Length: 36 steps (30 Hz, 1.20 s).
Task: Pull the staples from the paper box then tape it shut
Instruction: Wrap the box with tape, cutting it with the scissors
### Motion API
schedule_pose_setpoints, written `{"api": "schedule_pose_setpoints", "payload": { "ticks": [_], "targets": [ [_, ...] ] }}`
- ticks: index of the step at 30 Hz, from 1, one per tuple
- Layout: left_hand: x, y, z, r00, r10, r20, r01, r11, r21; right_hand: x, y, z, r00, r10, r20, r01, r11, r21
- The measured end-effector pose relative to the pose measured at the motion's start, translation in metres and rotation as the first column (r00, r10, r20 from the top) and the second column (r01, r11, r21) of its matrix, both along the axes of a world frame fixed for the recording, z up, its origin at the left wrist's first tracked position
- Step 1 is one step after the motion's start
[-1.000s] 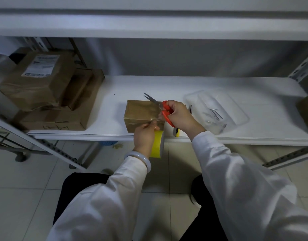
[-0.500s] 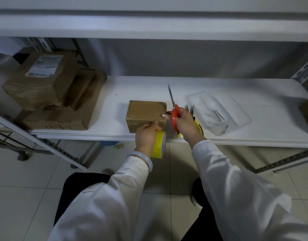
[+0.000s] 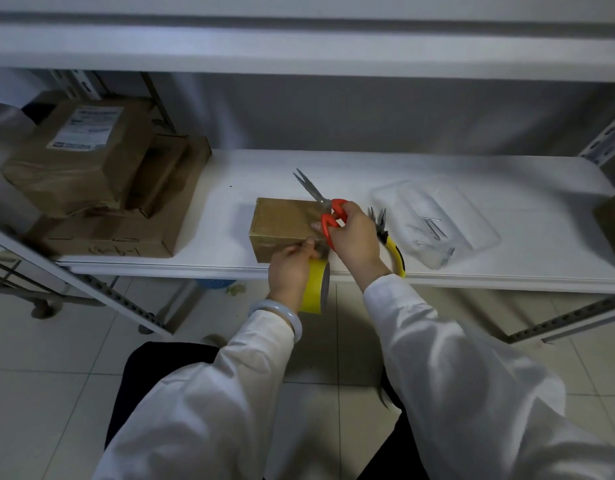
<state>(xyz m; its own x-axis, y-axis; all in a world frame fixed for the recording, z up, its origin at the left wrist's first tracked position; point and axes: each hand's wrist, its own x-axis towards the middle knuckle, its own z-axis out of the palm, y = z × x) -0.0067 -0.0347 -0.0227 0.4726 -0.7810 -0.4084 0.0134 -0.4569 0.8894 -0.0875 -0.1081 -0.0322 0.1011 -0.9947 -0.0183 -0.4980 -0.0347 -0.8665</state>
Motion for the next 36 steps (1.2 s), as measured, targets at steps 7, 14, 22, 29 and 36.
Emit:
{"api": "schedule_pose_setpoints", "payload": {
  "ticks": [7,14,22,29,36],
  "targets": [
    [0.008,0.002,0.009,0.973,-0.097,-0.208,0.121,0.987,0.104,-0.016,0.005,0.006,0.957,0.283,0.069,-0.287,0.957,0.051],
    [0.01,0.006,0.006,0.952,-0.183,-0.247,0.212,0.972,0.097,-0.011,-0.003,-0.011,0.973,0.223,-0.066,-0.227,0.972,-0.058],
    [0.006,0.012,-0.008,0.916,-0.123,-0.382,0.141,0.99,0.019,-0.015,-0.002,-0.006,0.968,0.251,-0.019,-0.251,0.967,-0.04],
    [0.012,0.009,-0.011,0.967,-0.234,-0.097,0.243,0.966,0.087,-0.017,-0.001,0.002,0.961,0.277,0.001,-0.277,0.961,-0.021],
    [0.013,0.007,-0.005,0.965,-0.258,-0.046,0.262,0.952,0.157,-0.016,-0.001,0.009,0.957,0.287,-0.038,-0.288,0.957,-0.024]
  ]
}}
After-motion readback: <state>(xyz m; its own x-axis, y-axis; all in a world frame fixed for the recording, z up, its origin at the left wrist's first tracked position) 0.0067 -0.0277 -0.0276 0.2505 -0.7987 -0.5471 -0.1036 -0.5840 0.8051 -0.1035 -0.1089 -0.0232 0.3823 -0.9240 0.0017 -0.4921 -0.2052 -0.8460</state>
